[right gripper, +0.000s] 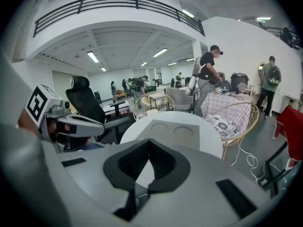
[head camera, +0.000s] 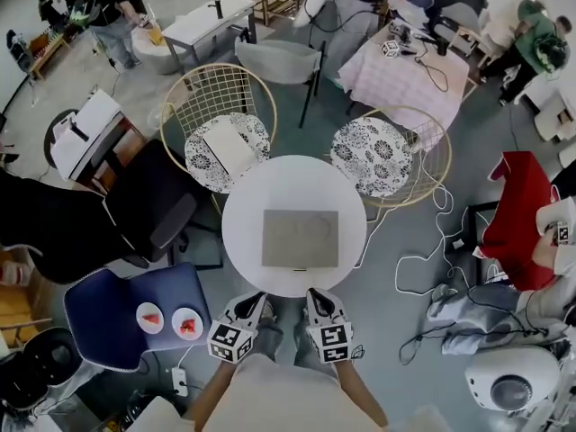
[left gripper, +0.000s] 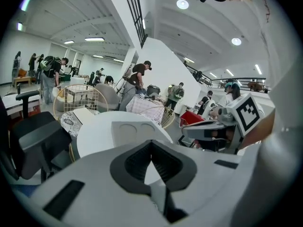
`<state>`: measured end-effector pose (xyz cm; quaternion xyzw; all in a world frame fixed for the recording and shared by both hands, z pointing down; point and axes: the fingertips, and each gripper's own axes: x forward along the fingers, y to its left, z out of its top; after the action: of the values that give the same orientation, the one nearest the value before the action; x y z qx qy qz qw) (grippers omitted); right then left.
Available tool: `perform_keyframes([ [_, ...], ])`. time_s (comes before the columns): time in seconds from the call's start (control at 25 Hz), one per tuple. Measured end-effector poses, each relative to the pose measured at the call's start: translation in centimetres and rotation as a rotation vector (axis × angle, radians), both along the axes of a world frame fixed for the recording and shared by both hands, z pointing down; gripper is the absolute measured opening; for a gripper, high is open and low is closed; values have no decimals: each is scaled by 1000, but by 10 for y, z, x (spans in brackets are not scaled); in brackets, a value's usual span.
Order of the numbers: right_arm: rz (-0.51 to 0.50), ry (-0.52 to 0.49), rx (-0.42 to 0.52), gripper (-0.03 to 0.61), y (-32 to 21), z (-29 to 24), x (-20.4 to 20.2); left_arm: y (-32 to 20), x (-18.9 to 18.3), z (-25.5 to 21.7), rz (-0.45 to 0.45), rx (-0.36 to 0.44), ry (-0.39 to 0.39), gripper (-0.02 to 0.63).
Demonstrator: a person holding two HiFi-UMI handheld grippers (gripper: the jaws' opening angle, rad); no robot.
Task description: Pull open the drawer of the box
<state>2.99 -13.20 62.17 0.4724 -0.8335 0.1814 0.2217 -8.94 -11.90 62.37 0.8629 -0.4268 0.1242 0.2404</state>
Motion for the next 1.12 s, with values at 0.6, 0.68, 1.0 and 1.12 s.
perform_keyframes([
  [0.6,-14,22,-261,15,85,83,6,61,8,78,-20,-202,1,11],
  [0.68,-12,19,-272,15,85,87,6,57,8,84,-19,-209,-4,12],
  [1.0,-8,15,-278,15,79,91,6,6,14,100,-15,-162,-23,12],
  [1.12,-4,16,-276,17,76,90,7,-23,17,104,-8,-136,-35,11],
])
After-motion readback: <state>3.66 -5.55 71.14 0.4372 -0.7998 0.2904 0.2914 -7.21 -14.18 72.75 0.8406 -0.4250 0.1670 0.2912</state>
